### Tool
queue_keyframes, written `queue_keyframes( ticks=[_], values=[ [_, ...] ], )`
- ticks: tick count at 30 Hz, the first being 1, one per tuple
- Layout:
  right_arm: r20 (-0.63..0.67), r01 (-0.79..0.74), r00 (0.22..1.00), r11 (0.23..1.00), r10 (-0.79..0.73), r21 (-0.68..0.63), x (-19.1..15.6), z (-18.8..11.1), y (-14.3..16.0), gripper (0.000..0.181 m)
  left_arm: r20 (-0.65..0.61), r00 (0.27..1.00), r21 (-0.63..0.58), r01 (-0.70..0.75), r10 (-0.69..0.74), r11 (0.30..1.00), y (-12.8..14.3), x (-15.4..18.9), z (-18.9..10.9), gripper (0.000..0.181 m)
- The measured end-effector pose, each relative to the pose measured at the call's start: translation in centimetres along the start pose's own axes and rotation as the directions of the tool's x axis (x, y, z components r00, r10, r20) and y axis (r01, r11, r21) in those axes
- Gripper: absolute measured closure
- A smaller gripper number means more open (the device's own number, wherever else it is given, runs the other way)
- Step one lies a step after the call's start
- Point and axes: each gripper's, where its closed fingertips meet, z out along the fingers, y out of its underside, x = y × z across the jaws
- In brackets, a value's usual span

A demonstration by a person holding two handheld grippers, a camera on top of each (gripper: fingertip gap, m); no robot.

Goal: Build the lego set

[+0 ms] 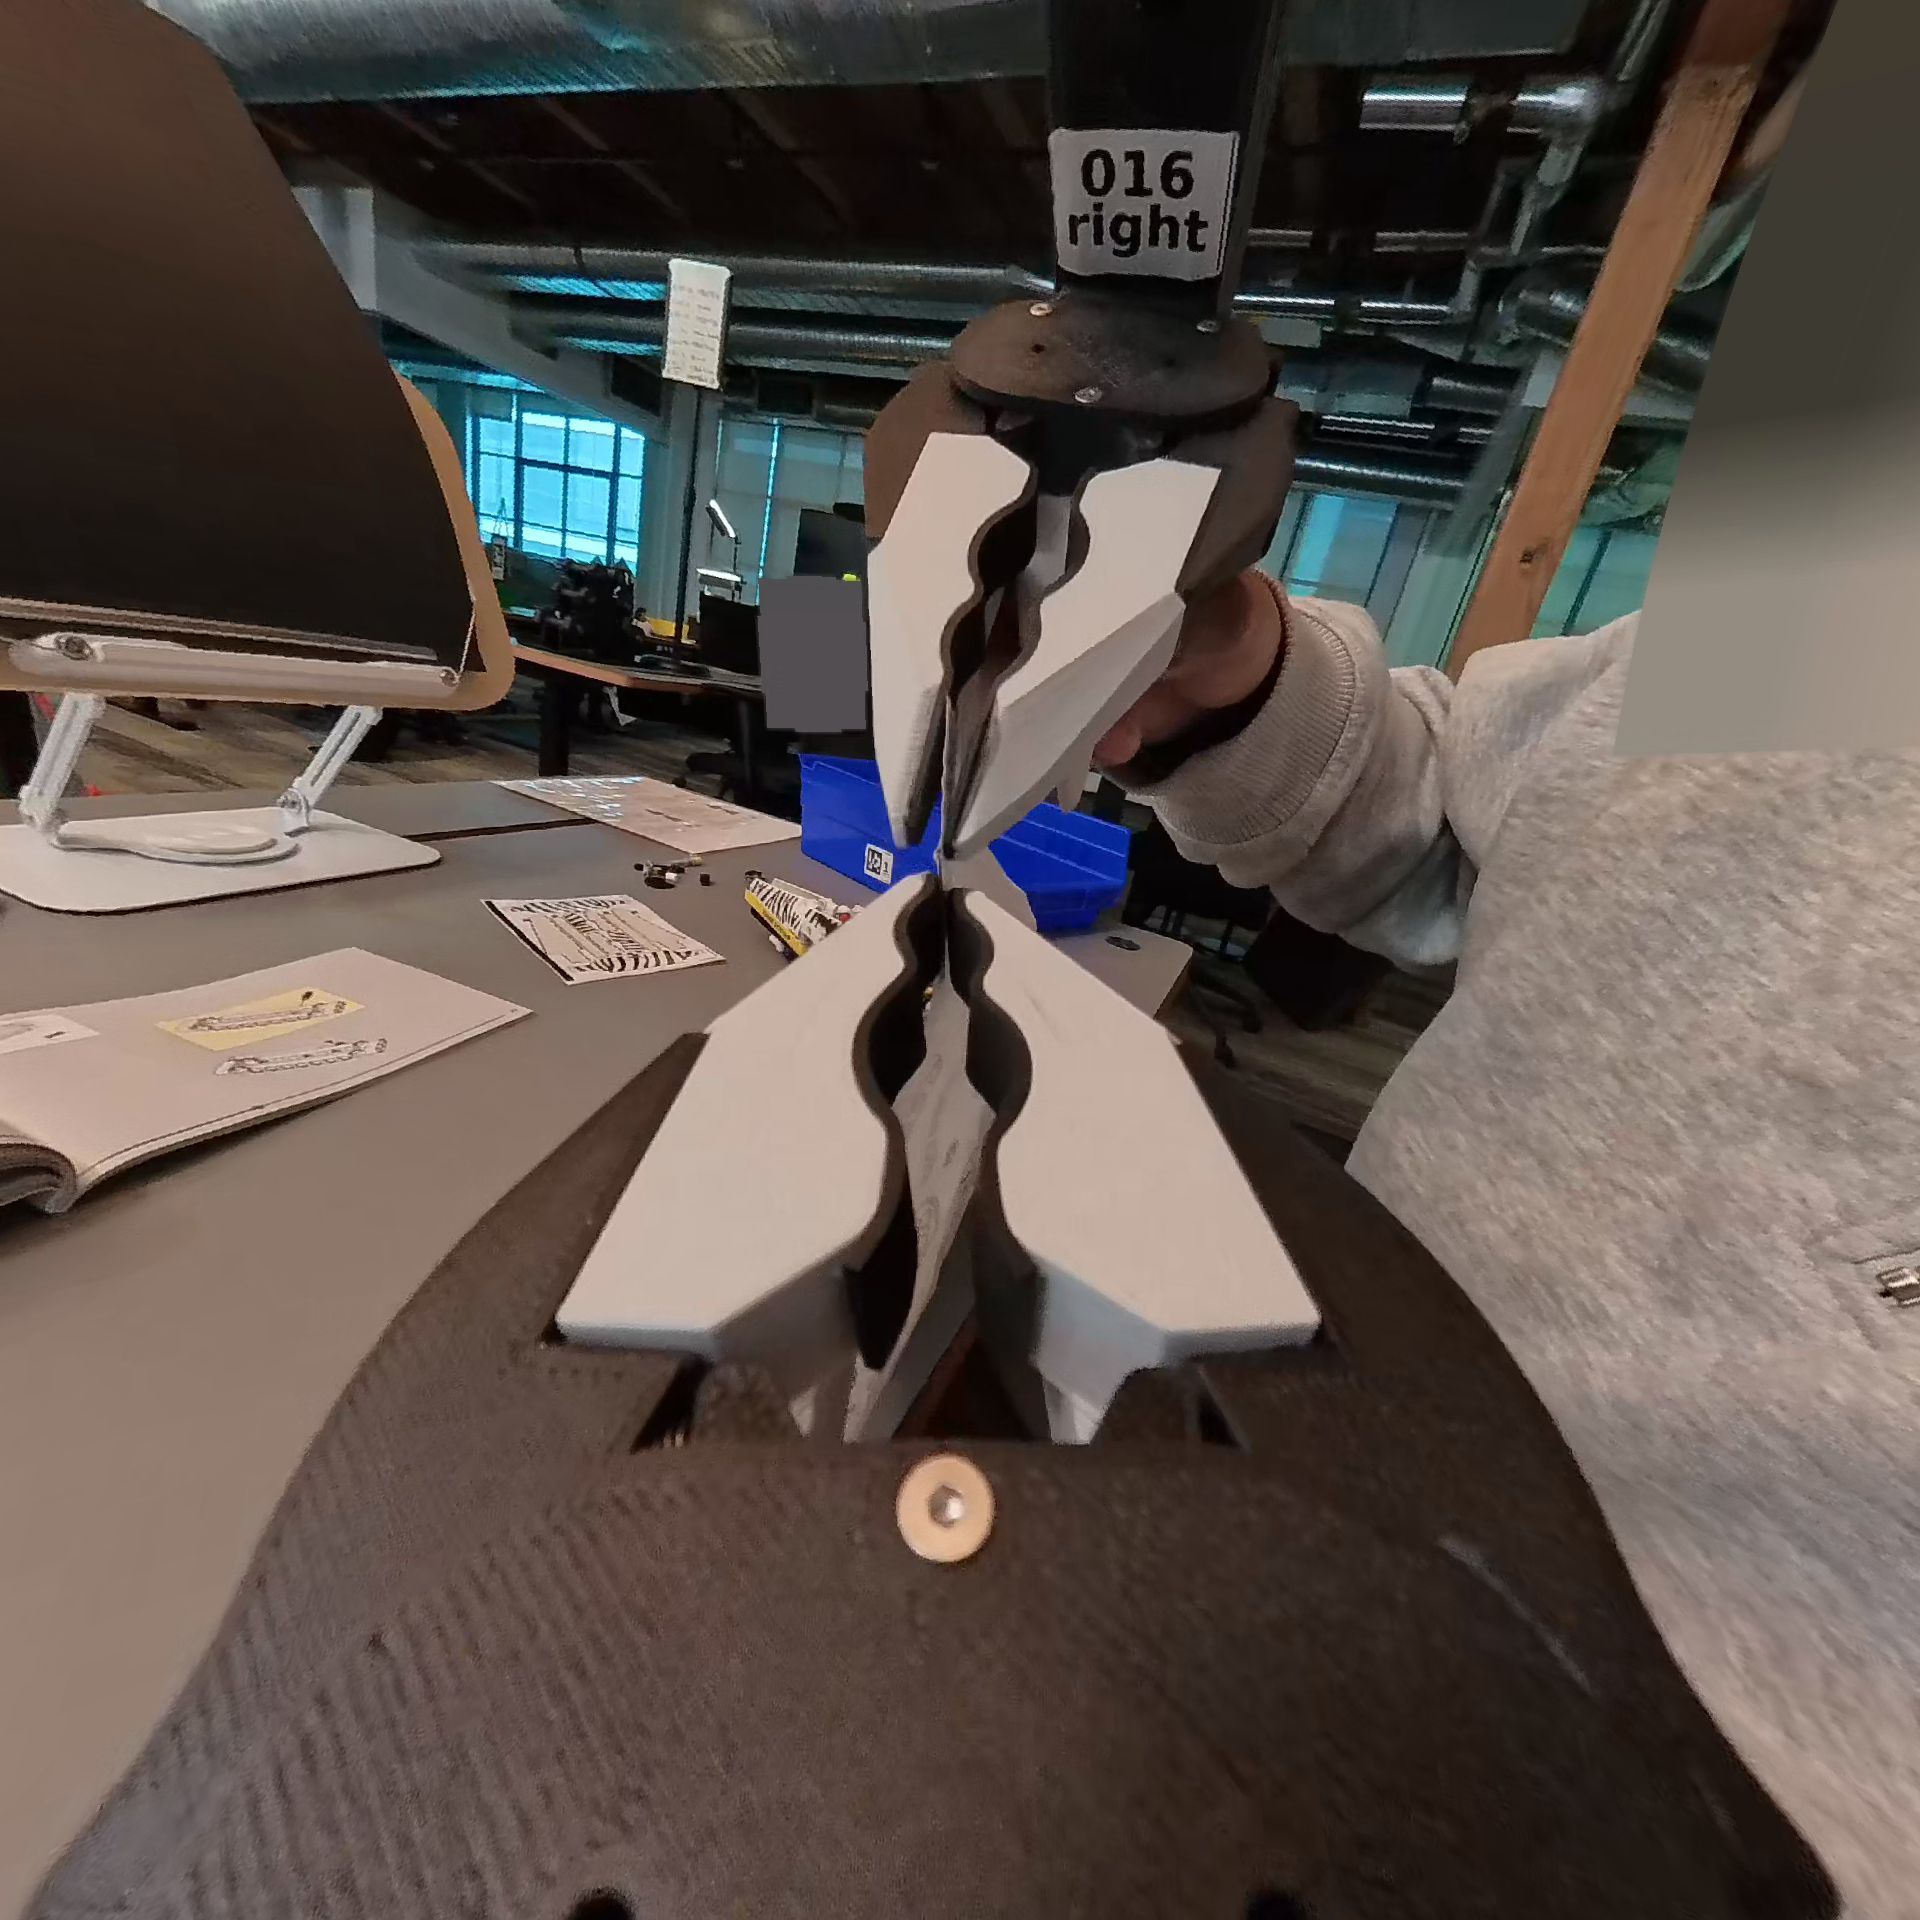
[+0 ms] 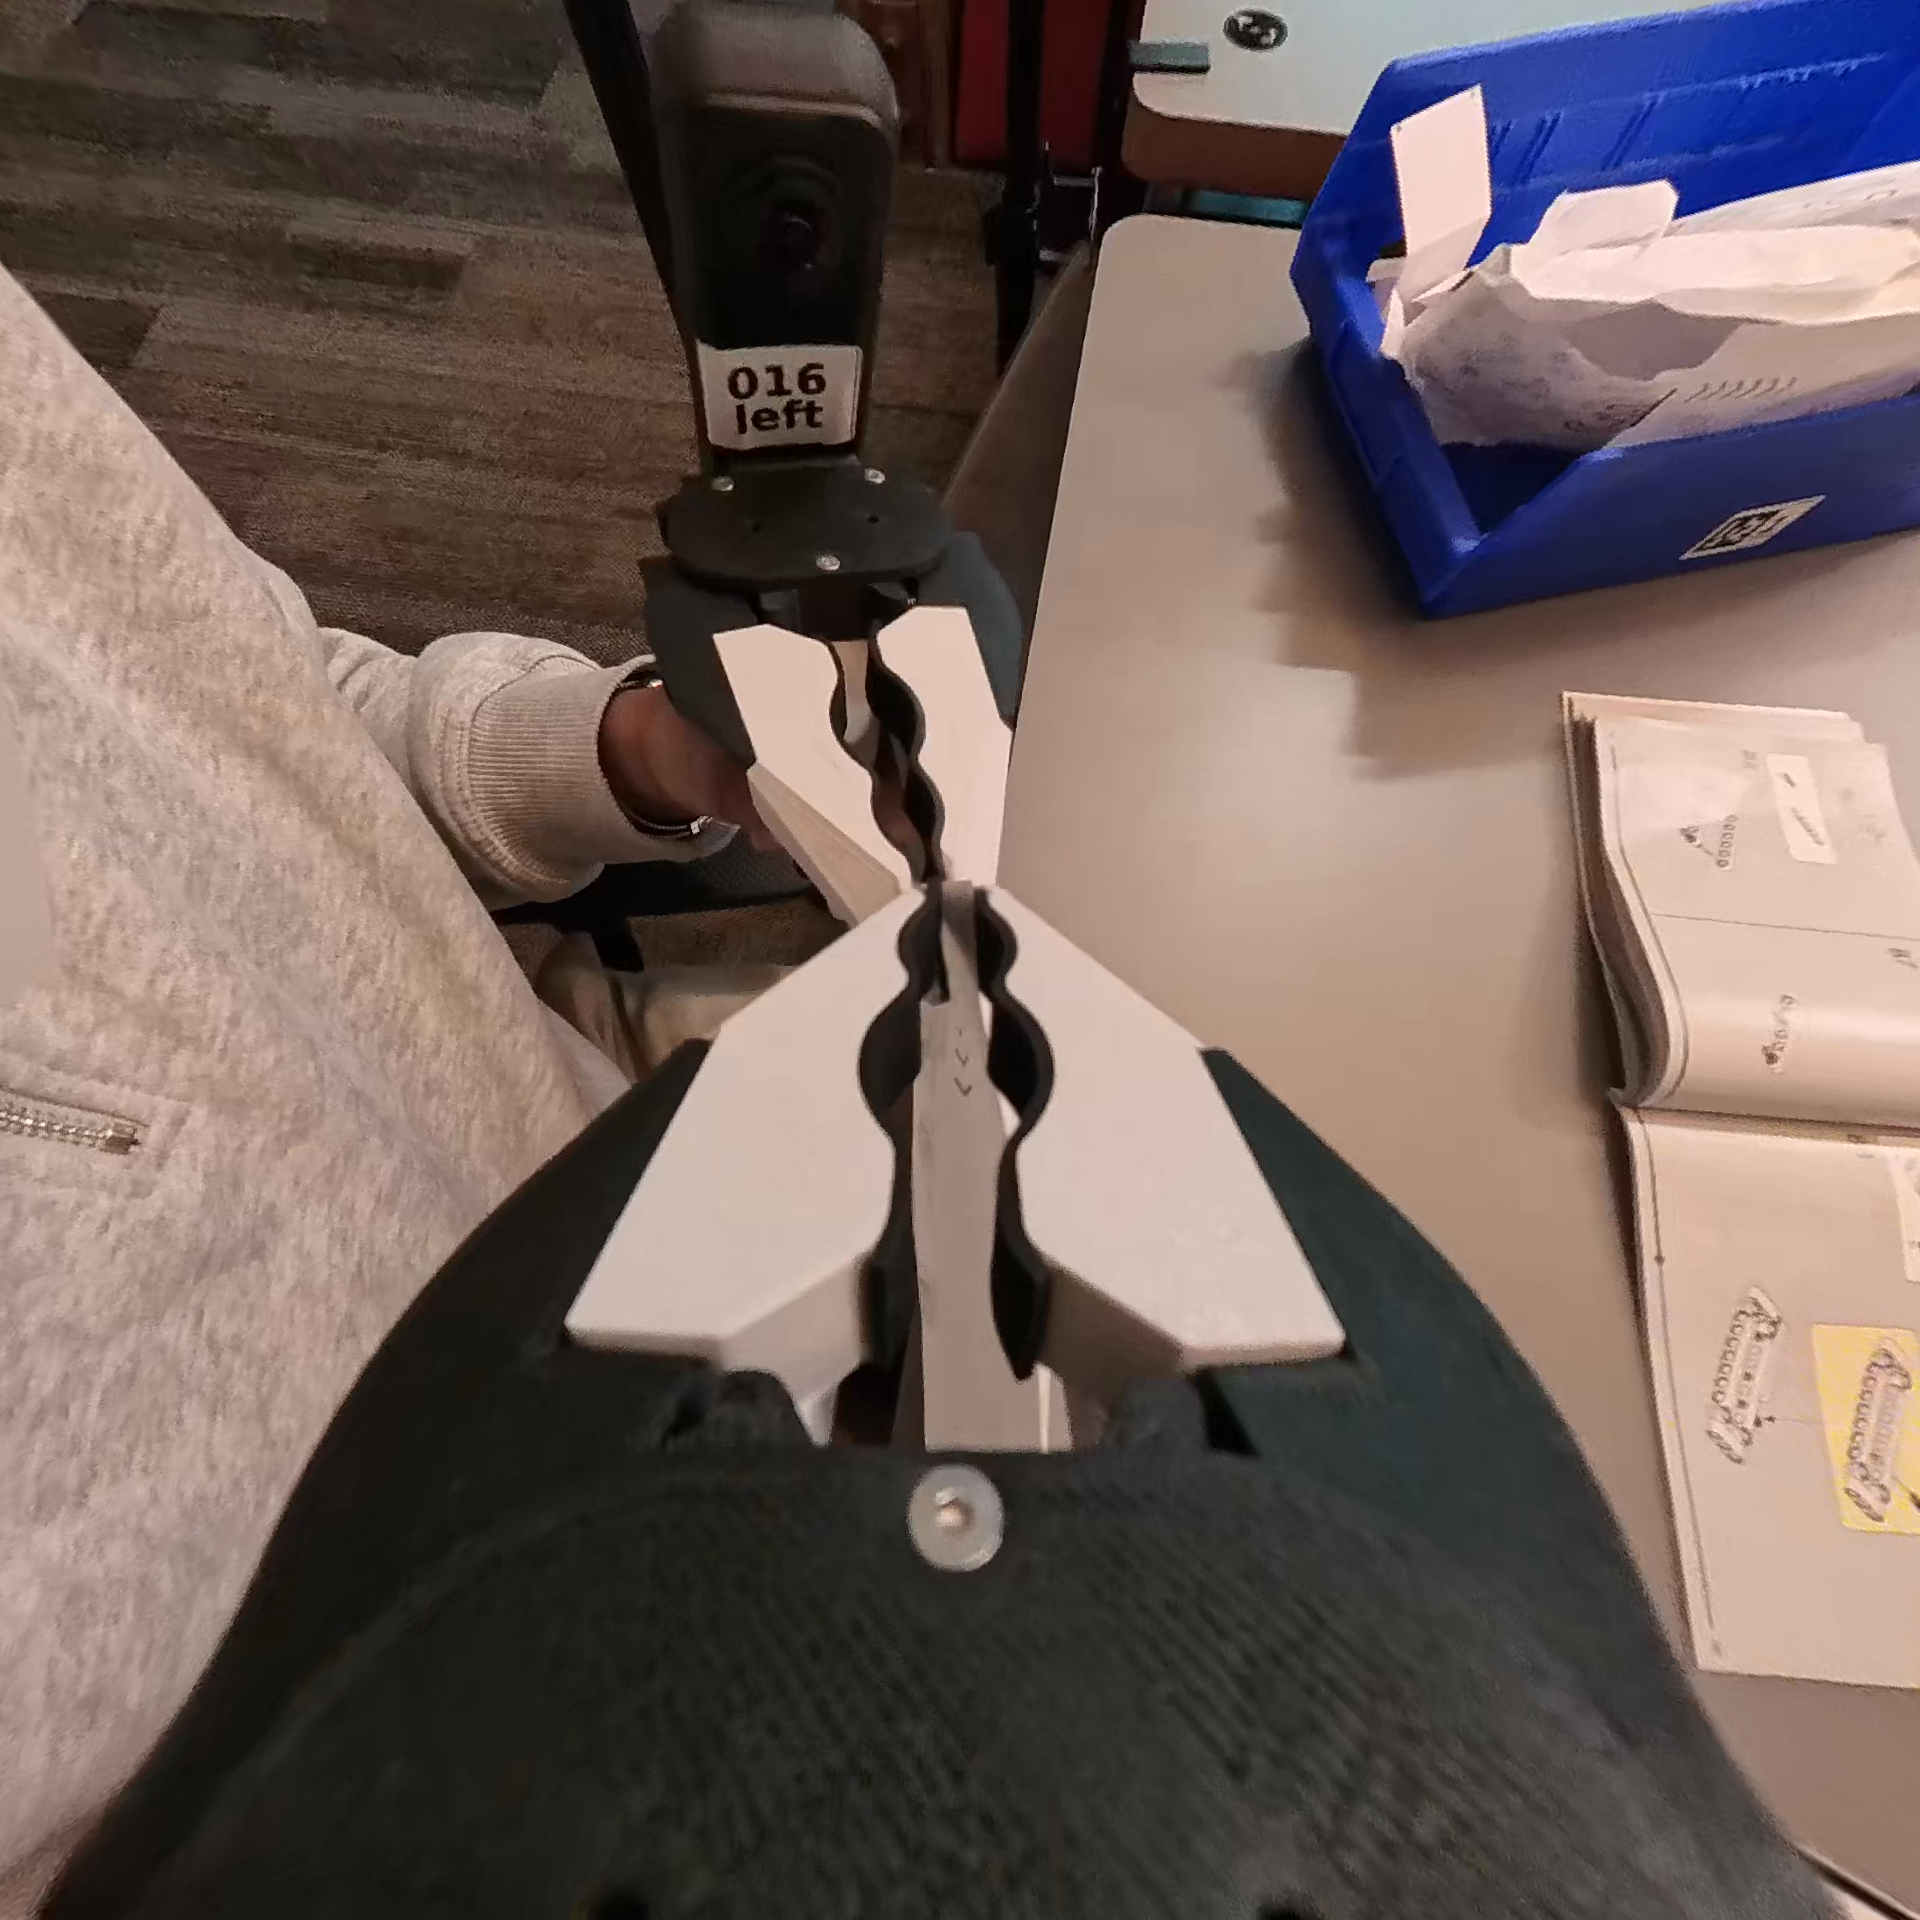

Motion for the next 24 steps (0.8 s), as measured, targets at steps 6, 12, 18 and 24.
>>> queue_keyframes(
  ticks=[6,12,18,24],
  values=[
    [-0.010,0.039,0.999,0.998,-0.040,-0.051,0.0,0.0,0.3,0.181,0.021,1.000,-0.026,-0.003,0.003,1.000,0.3,-0.2,0.2,0.181],
    [-0.016,0.067,0.997,0.993,-0.069,-0.102,-0.2,-0.1,0.9,0.181,0.034,0.999,-0.055,-0.035,0.037,0.998,0.5,0.0,0.4,0.181],
    [-0.039,0.043,0.998,0.997,-0.045,-0.060,0.1,-0.2,0.6,0.181,0.106,0.987,-0.057,-0.113,0.119,0.992,0.2,-0.2,0.5,0.181],
    [0.020,-0.197,0.980,0.978,0.196,0.064,0.3,-0.7,-0.3,0.181,0.232,0.943,-0.057,-0.229,0.236,0.972,-0.7,-0.5,0.5,0.181]
  ],
)
